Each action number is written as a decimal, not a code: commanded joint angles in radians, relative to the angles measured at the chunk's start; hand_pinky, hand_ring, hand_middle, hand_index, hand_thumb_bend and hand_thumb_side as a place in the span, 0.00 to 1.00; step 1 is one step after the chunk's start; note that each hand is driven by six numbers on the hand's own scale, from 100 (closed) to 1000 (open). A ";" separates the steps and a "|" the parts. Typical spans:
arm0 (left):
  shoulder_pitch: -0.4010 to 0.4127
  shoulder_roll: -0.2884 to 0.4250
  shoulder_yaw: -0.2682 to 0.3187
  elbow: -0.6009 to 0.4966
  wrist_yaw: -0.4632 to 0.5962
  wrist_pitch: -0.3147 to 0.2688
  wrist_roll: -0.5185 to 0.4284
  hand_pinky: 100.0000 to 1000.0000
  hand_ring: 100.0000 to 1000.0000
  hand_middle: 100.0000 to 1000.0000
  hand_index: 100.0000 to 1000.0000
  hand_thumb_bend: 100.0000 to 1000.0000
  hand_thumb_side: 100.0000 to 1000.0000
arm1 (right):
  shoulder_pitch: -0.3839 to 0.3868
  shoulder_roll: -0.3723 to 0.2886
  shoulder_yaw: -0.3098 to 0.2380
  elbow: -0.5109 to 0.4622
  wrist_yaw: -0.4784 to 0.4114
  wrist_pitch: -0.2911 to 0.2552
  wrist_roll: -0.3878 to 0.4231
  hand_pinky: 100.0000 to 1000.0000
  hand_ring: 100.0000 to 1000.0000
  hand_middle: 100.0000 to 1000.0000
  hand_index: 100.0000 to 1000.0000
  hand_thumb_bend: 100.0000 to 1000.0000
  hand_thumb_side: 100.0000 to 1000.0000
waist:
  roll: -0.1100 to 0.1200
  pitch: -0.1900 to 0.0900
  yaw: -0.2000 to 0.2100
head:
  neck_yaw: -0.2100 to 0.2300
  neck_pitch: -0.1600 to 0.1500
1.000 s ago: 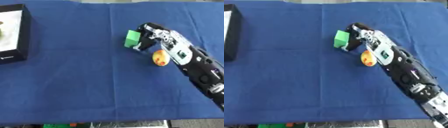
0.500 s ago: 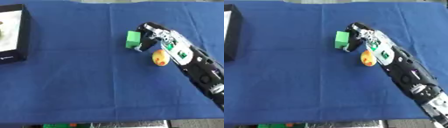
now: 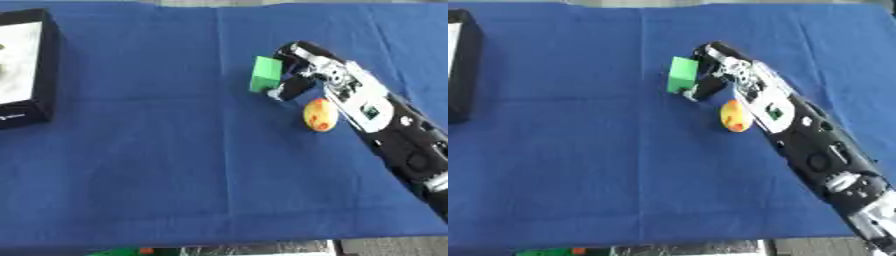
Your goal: Pick up the objects with one hand, pass them to the other hand, and then place them into the box on the other side of the table.
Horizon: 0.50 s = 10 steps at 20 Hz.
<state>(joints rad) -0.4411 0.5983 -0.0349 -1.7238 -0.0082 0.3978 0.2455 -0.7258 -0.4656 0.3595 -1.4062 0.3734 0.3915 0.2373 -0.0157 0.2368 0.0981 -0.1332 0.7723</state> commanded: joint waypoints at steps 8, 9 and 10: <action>-0.088 0.085 -0.032 -0.109 0.013 -0.016 -0.069 0.75 0.73 0.73 0.67 0.11 0.57 | 0.018 -0.013 -0.019 -0.107 -0.157 -0.012 -0.158 0.70 0.65 0.42 0.50 0.18 0.00 | 0.018 -0.031 0.007 | 0.004 -0.002; -0.100 0.092 -0.039 -0.120 0.014 -0.015 -0.083 0.75 0.73 0.73 0.67 0.11 0.56 | 0.020 -0.010 -0.016 -0.106 -0.170 -0.018 -0.174 0.70 0.65 0.42 0.50 0.17 0.00 | 0.019 -0.032 0.008 | 0.005 -0.002; -0.115 0.101 -0.049 -0.132 0.014 -0.014 -0.099 0.75 0.73 0.73 0.67 0.12 0.56 | 0.021 -0.007 -0.014 -0.105 -0.182 -0.023 -0.188 0.70 0.65 0.42 0.50 0.17 0.00 | 0.020 -0.033 0.010 | 0.006 -0.002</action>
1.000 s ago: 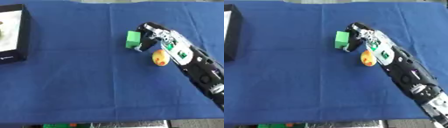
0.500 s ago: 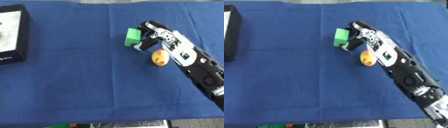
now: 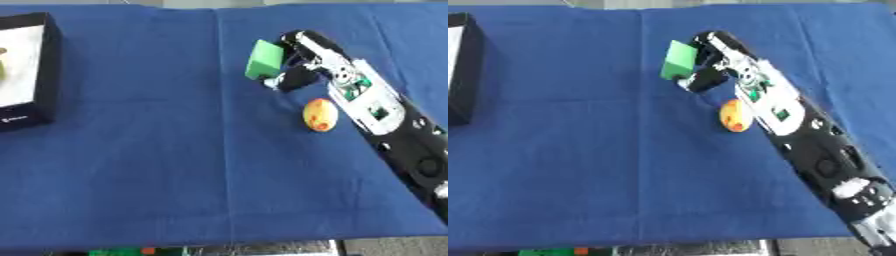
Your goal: Pick up the objects with one hand, pass them to the other hand, and then place them into the box on the other side of the table.
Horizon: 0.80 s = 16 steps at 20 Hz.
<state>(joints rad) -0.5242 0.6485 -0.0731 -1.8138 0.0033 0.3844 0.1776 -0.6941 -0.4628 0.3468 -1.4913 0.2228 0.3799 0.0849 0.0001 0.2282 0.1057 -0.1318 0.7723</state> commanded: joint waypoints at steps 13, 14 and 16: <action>-0.263 0.120 -0.206 -0.154 -0.056 0.012 -0.319 0.74 0.73 0.72 0.68 0.20 0.48 | -0.007 0.031 0.027 0.019 -0.084 -0.074 -0.135 0.69 0.64 0.43 0.50 0.13 0.00 | 0.015 -0.032 0.027 | 0.012 -0.002; -0.281 0.117 -0.223 -0.159 -0.063 0.012 -0.345 0.74 0.73 0.72 0.69 0.20 0.48 | -0.008 0.032 0.028 0.020 -0.091 -0.080 -0.143 0.69 0.64 0.43 0.50 0.13 0.00 | 0.016 -0.033 0.028 | 0.012 -0.002; -0.307 0.108 -0.250 -0.164 -0.064 0.020 -0.392 0.74 0.73 0.72 0.68 0.19 0.50 | -0.007 0.036 0.031 0.025 -0.101 -0.089 -0.159 0.69 0.64 0.43 0.50 0.12 0.00 | 0.018 -0.035 0.029 | 0.010 -0.002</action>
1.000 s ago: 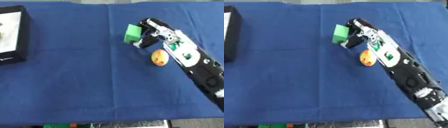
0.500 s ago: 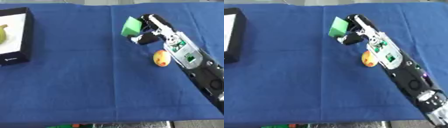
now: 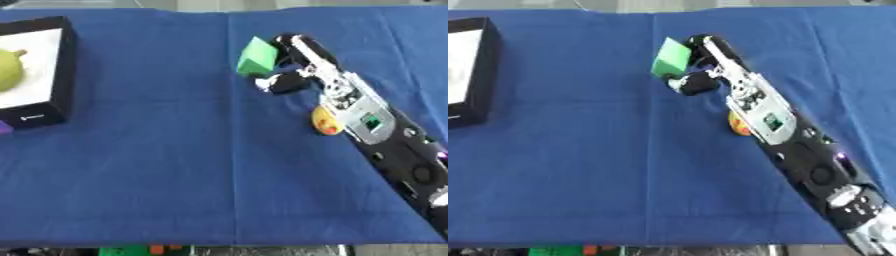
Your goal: Pick up the objects with one hand, pass them to the other hand, and then place them into the box on the other side of the table.
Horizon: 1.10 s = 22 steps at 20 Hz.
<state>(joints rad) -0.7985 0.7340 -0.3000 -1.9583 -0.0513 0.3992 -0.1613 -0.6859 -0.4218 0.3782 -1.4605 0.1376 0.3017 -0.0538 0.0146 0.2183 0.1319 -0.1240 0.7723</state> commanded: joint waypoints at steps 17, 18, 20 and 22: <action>-0.184 -0.124 -0.208 0.080 -0.130 0.024 -0.268 0.74 0.73 0.72 0.70 0.20 0.52 | -0.006 0.024 0.018 0.026 -0.042 -0.133 -0.081 0.69 0.65 0.43 0.49 0.10 0.00 | 0.018 -0.038 0.017 | -0.004 -0.002; -0.189 -0.134 -0.216 0.093 -0.140 0.021 -0.272 0.74 0.73 0.73 0.71 0.21 0.52 | -0.005 0.025 0.019 0.022 -0.042 -0.143 -0.080 0.69 0.65 0.43 0.49 0.10 0.00 | 0.019 -0.038 0.017 | -0.003 -0.002; -0.199 -0.152 -0.233 0.118 -0.160 0.013 -0.282 0.74 0.73 0.73 0.71 0.21 0.52 | -0.005 0.025 0.019 0.015 -0.038 -0.159 -0.079 0.69 0.65 0.43 0.49 0.10 0.00 | 0.020 -0.038 0.017 | -0.001 -0.002; -0.210 -0.167 -0.252 0.143 -0.181 0.002 -0.294 0.74 0.74 0.73 0.72 0.22 0.52 | -0.005 0.026 0.019 0.011 -0.034 -0.168 -0.081 0.69 0.65 0.43 0.49 0.09 0.00 | 0.022 -0.038 0.018 | 0.001 -0.002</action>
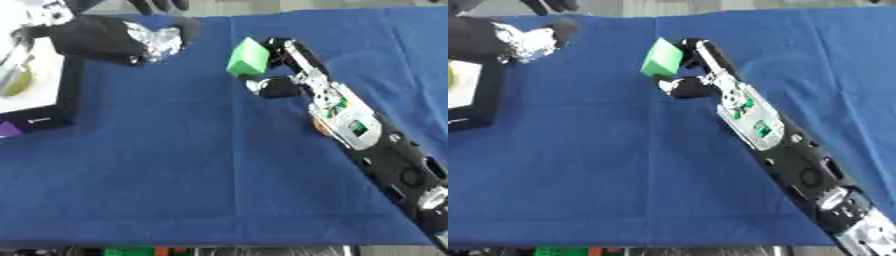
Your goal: Pick up the objects with one hand, pass them to the other hand, and then place them into the box on the other side of the table.
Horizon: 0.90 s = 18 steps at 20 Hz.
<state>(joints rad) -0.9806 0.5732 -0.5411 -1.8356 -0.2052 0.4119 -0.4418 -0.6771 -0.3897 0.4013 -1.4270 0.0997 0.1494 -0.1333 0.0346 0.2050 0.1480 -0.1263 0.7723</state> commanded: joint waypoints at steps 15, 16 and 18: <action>-0.063 -0.092 -0.069 0.214 -0.162 -0.114 -0.071 0.75 0.76 0.75 0.74 0.28 0.49 | -0.011 -0.005 0.005 -0.059 0.004 -0.081 0.015 0.70 0.65 0.43 0.49 0.08 0.00 | 0.006 -0.026 -0.007 | 0.016 -0.002; -0.066 -0.095 -0.070 0.224 -0.172 -0.123 -0.076 0.75 0.76 0.75 0.75 0.30 0.47 | -0.011 -0.005 0.006 -0.062 0.002 -0.090 0.018 0.70 0.65 0.43 0.49 0.08 0.00 | 0.006 -0.026 -0.008 | 0.018 -0.002; -0.071 -0.101 -0.071 0.238 -0.199 -0.145 -0.079 0.75 0.77 0.76 0.75 0.32 0.44 | -0.010 -0.006 0.010 -0.070 -0.001 -0.107 0.027 0.70 0.65 0.43 0.49 0.10 0.00 | 0.005 -0.026 -0.010 | 0.022 -0.002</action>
<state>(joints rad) -1.0255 0.4662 -0.6194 -1.5996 -0.3887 0.2800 -0.5182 -0.6742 -0.3845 0.4140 -1.4698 0.1025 0.0555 -0.1106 0.0414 0.2049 0.1373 -0.1086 0.7723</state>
